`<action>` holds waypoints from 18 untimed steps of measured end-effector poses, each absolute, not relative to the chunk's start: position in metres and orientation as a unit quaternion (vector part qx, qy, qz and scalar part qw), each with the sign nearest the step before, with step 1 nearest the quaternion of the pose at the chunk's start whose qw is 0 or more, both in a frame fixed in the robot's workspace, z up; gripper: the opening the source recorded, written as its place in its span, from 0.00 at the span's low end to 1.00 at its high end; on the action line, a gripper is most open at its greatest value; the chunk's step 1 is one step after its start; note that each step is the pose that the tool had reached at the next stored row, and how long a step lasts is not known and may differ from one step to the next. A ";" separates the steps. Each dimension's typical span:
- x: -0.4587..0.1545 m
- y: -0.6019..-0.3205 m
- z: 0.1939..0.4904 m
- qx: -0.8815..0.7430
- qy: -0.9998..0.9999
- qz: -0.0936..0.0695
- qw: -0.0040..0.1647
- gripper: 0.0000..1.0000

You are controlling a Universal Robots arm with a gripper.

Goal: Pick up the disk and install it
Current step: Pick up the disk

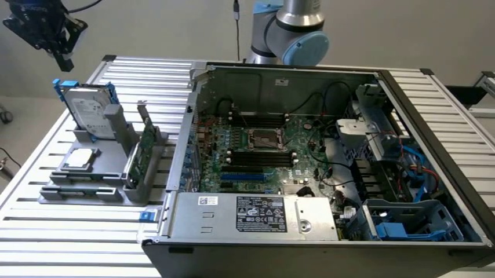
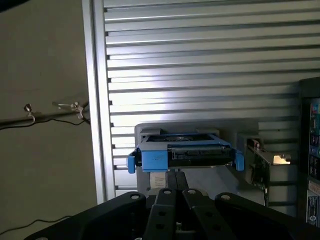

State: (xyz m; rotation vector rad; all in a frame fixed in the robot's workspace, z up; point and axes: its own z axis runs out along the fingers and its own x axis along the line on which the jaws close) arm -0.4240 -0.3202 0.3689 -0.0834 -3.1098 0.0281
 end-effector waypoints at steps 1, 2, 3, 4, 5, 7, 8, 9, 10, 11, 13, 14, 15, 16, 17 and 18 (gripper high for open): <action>-0.424 -0.320 0.369 -0.026 -0.999 0.009 0.015 0.11; -0.424 -0.320 0.369 -0.026 -1.000 0.009 0.015 0.11; -0.424 -0.320 0.369 -0.025 -1.000 0.009 0.015 0.11; -0.424 -0.320 0.369 -0.025 -1.000 0.009 0.015 0.11; -0.424 -0.320 0.369 -0.025 -1.000 0.009 0.015 0.11; -0.424 -0.320 0.369 -0.024 -1.000 0.009 0.015 0.11; -0.424 -0.320 0.369 -0.024 -1.000 0.009 0.015 0.11; -0.424 -0.320 0.369 -0.024 -1.000 0.009 0.015 0.11; -0.424 -0.320 0.369 -0.023 -1.000 0.009 0.015 0.11; -0.424 -0.320 0.369 -0.019 -1.000 0.009 0.015 0.11; -0.424 -0.320 0.369 -0.003 -1.000 0.009 0.015 0.11; -0.424 -0.320 0.369 0.006 -1.000 0.009 0.015 0.11; -0.424 -0.320 0.368 0.015 -1.000 0.009 0.015 0.11; -0.424 -0.320 0.368 0.024 -1.000 0.009 0.015 0.11; -0.424 -0.320 0.368 0.033 -0.999 0.009 0.015 0.11; -0.424 -0.320 0.368 0.043 -0.999 0.009 0.015 0.11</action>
